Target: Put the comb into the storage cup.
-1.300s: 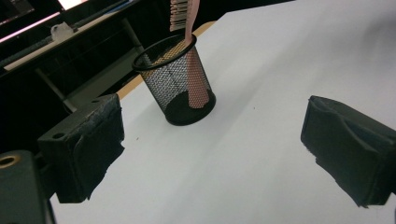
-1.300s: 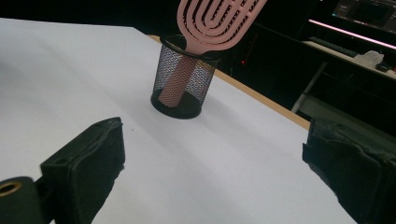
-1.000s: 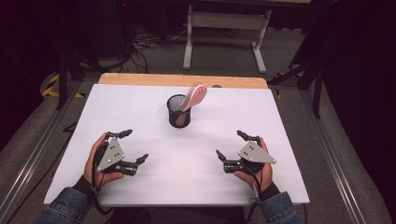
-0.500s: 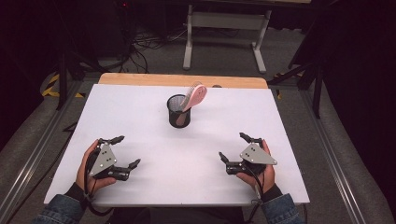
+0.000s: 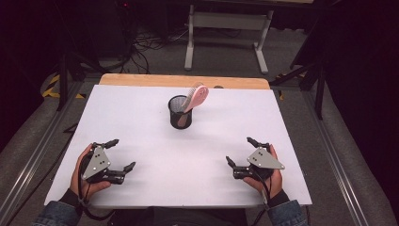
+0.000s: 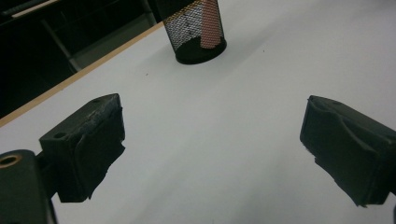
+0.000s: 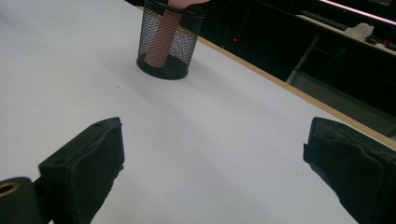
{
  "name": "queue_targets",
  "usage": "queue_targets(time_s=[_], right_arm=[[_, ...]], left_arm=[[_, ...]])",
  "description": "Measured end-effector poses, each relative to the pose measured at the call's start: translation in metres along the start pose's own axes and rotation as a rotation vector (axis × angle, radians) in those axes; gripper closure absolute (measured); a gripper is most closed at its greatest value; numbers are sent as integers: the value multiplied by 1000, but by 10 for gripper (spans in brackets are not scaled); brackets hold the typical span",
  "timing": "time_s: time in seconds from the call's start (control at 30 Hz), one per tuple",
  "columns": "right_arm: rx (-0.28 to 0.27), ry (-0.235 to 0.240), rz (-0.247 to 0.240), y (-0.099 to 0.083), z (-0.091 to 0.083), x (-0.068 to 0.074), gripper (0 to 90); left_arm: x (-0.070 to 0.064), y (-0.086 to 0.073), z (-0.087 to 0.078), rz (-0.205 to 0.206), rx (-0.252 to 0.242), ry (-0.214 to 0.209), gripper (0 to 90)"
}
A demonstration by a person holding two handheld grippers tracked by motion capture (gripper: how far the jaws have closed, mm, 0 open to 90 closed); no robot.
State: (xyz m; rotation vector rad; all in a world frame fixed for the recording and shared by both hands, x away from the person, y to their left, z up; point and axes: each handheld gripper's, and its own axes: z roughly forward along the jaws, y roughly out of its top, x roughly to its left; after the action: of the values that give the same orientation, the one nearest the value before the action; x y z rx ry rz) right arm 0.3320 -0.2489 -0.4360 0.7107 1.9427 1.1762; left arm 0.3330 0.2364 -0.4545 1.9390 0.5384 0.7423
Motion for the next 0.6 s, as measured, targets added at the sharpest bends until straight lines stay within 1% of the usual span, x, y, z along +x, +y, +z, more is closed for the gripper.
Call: queue_targets(time_s=[0.17,0.3,0.47,0.6], right_arm=[[-4,5,-3,0,-1,1,49],[-11,3,-2,0,-2,0,49],[-12,5,-11,1,0,2,49],[-15,-2,-16,2,-1,3,49]], left_arm=[[-1,0,1,-4,0,-6,74],[-1,0,1,0,1,-7,74],[-1,-1,3,5,5,-17,74],[-2,0,1,4,-1,-20,74]])
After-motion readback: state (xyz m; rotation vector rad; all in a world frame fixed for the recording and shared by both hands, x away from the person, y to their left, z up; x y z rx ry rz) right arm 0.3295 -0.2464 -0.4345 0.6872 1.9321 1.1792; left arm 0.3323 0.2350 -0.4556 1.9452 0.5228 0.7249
